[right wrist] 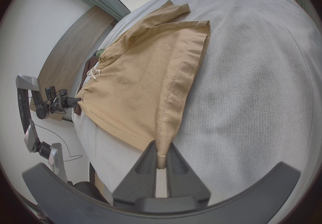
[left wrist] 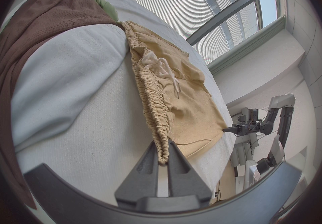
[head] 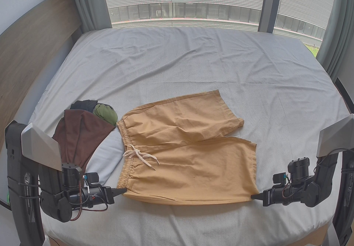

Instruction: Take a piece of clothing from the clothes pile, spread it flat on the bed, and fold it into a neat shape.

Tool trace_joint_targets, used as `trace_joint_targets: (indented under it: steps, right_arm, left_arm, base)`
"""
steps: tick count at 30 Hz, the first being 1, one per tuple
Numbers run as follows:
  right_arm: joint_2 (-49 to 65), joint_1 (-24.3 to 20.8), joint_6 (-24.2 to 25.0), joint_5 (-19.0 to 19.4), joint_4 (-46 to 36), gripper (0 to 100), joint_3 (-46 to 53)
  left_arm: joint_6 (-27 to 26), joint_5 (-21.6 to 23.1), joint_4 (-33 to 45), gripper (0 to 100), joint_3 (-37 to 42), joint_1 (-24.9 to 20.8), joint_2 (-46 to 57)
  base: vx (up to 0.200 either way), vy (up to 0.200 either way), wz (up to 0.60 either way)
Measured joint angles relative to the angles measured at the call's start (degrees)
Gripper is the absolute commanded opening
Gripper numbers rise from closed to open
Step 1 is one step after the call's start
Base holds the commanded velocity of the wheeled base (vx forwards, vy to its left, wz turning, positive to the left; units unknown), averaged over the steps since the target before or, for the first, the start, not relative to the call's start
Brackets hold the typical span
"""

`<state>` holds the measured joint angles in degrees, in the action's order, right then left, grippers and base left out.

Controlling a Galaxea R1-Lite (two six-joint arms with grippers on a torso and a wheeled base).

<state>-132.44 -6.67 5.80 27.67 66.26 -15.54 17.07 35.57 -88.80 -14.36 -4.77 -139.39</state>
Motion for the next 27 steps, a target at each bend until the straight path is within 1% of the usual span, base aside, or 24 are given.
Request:
trace_joint_targets:
  steps: [6, 11, 16, 22, 27]
  right_arm:
    - [1.13, 0.02, -3.01, 0.02, -0.62, 0, 2.38]
    - [2.17, 0.11, -5.8, 0.1, -3.17, 0, 3.78]
    - [3.28, 0.48, -7.83, 0.1, -4.27, 0, 4.89]
    - [3.96, 1.02, -9.85, 0.13, -4.4, 0, 6.23]
    - [4.16, 1.22, -10.25, 0.13, -4.35, 0, 6.6]
  left_arm:
    - [-1.52, 1.29, 0.06, 0, 4.91, 0.13, 2.76]
    - [-3.28, 1.34, 0.23, 0, 7.53, 0.15, 3.44]
    - [-3.63, 1.21, 0.26, 0, 9.92, -0.09, 3.75]
    - [-5.69, 1.12, 0.33, 0, 12.5, -0.22, 3.86]
    - [-7.77, 0.77, 0.23, 0, 13.18, -0.18, 3.36]
  base:
    - [0.0, 0.0, 0.0]
    - [0.0, 0.0, 0.0]
    - [0.0, 0.0, 0.0]
    - [0.0, 0.0, 0.0]
    - [0.0, 0.0, 0.0]
